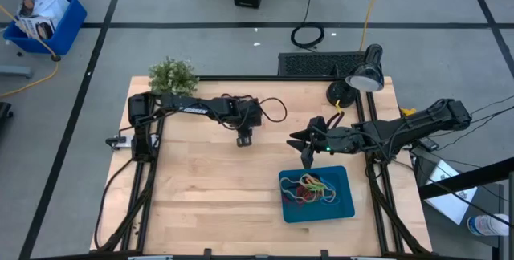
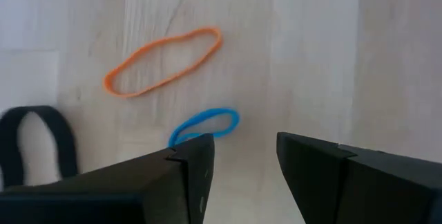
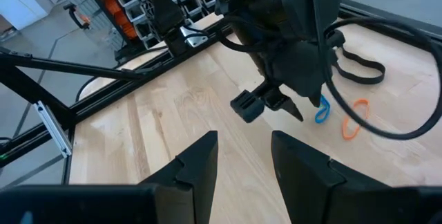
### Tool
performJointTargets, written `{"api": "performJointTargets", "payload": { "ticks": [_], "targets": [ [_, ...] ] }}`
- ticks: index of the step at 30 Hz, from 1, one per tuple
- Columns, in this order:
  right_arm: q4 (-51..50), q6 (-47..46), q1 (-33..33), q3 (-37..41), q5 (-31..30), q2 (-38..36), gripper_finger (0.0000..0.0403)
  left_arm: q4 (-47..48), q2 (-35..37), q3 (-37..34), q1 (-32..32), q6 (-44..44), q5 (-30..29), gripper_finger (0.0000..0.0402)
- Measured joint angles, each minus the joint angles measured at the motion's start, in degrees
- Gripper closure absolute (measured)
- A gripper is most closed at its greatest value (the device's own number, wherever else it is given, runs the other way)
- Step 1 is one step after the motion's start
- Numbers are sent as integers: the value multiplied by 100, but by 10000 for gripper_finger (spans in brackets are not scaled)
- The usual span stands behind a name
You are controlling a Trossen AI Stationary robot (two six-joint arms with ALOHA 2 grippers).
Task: Pick and place rubber bands into bin
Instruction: Put the blue rubber band into the blue bin
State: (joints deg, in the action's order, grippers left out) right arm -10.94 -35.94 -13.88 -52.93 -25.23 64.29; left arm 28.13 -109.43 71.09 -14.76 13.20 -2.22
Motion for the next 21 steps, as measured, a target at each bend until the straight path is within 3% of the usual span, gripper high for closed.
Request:
{"api": "performJointTargets", "payload": {
  "ticks": [7,21],
  "targets": [
    [0,67,-8,0,2,0,273,114,0,0,-61,1073,-437,236],
    [-6,139,-10,0,7,0,273,-292,0,0,-136,2074,-84,236]
  ]
}}
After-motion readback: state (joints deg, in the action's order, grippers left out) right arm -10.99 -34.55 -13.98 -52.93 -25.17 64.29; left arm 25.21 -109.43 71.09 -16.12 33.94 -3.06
